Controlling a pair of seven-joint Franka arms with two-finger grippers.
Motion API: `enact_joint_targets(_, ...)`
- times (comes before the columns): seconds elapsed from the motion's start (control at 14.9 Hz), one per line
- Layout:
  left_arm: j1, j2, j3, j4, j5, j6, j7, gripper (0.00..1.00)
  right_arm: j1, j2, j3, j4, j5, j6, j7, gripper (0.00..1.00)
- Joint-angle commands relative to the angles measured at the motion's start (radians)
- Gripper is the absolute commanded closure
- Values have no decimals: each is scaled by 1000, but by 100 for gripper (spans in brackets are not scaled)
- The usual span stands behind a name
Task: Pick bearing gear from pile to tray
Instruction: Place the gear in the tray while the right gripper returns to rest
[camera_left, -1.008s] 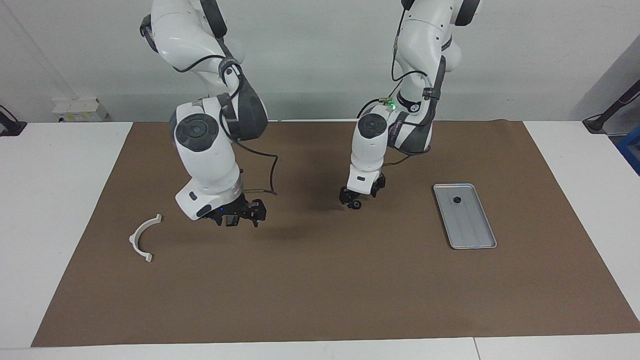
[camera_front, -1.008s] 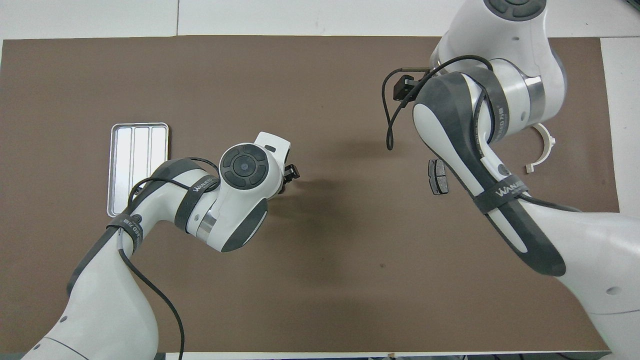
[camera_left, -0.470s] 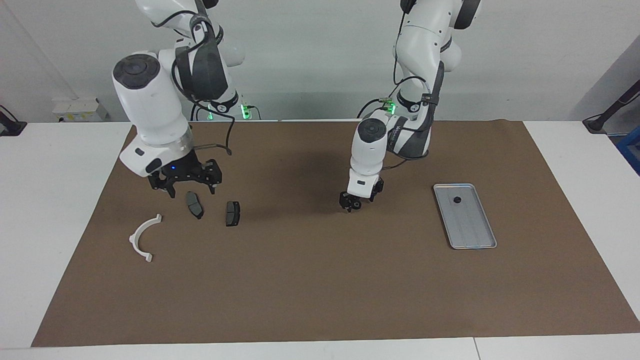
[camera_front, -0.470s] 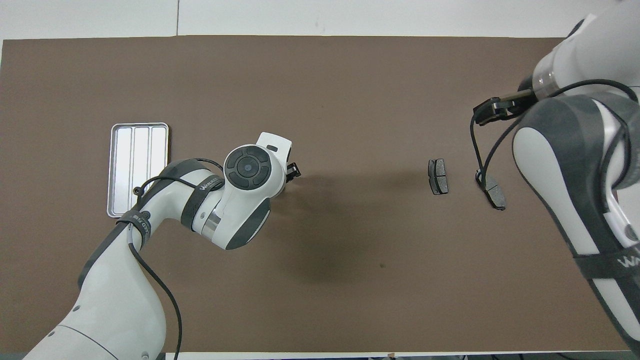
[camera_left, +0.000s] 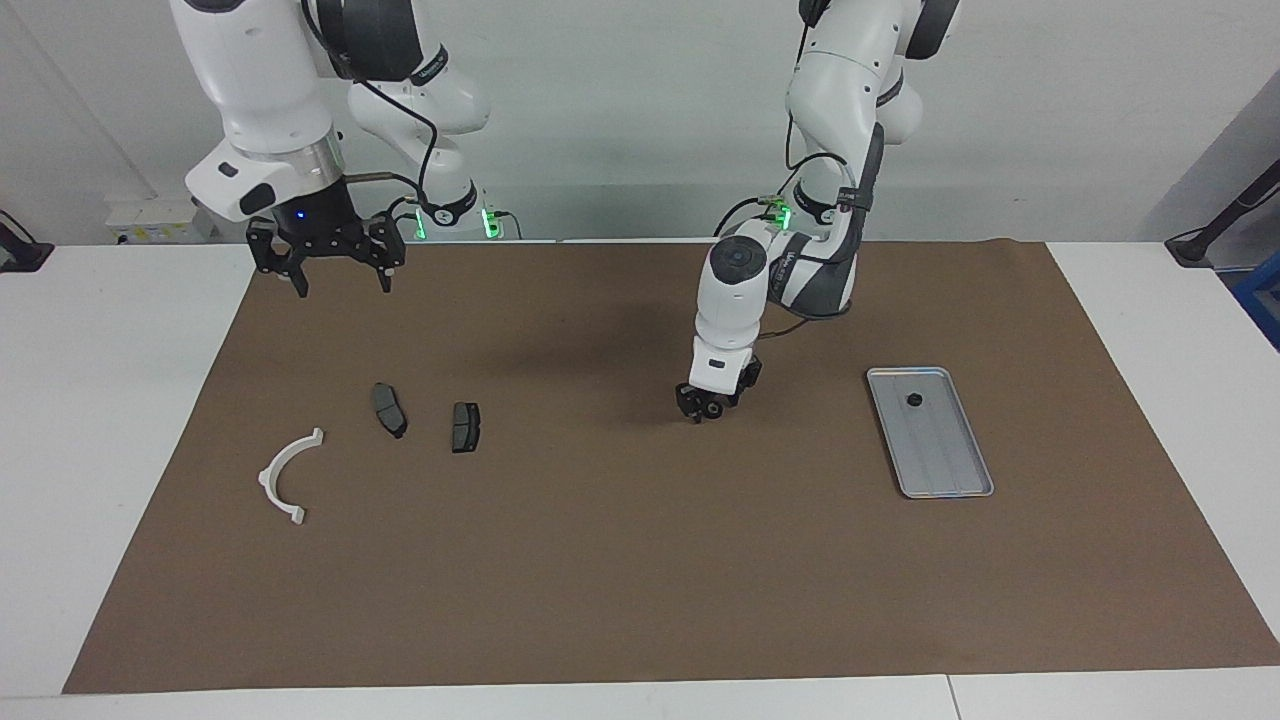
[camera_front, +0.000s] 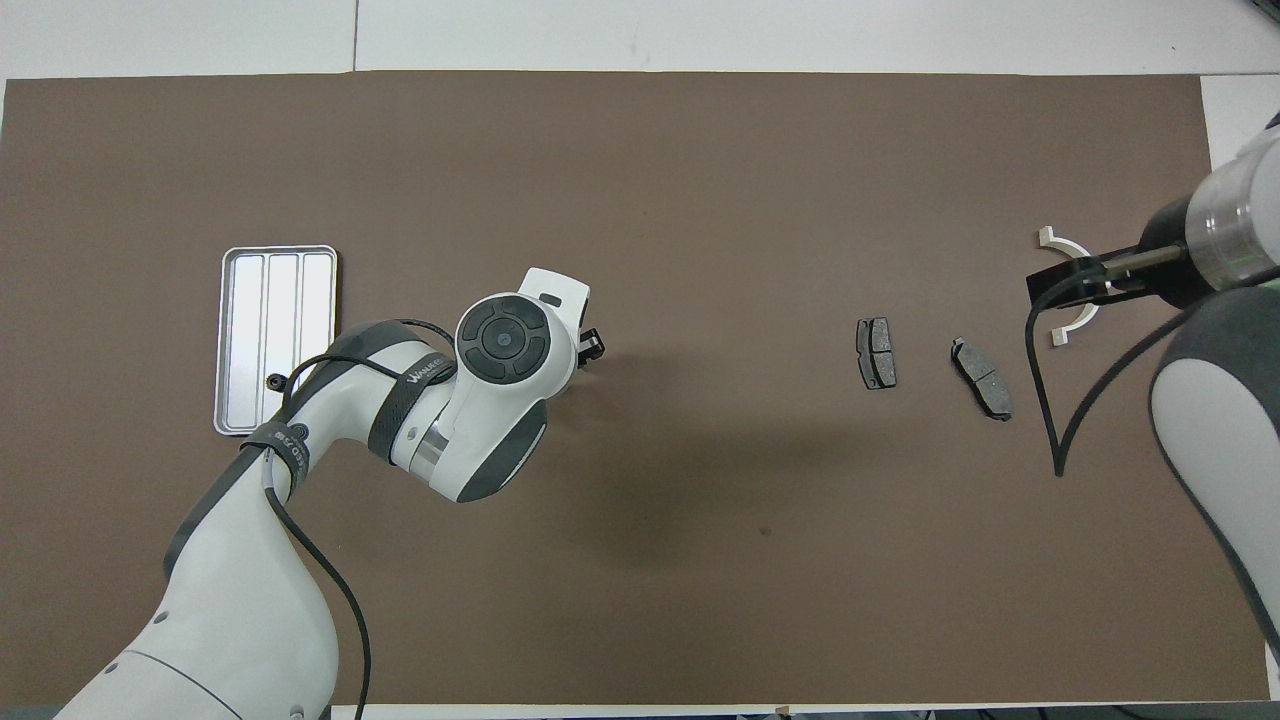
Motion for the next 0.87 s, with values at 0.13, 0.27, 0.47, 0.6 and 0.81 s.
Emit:
enact_joint_targets(0.13, -11, 14, 14, 3, 28, 19, -24, 31, -14, -39, -38, -31, 64, -9, -23, 0)
enact_joint_targets(0.27, -11, 14, 14, 3, 28, 20, -24, 38, -15, -39, -38, -31, 62, 0, -22, 0)
enact_joint_targets(0.47, -8, 14, 13, -4, 28, 29, -26, 68, -17, -38, -38, -27, 62, 5, -19, 0)
enact_joint_targets(0.6, -8, 13, 16, 2, 31, -4, -24, 85, -21, -36, -38, -25, 67, -8, -17, 0)
enact_joint_targets(0.81, 47, -22, 27, 1, 37, -57, 63, 87, -21, -36, -36, -27, 81, -49, 20, 0)
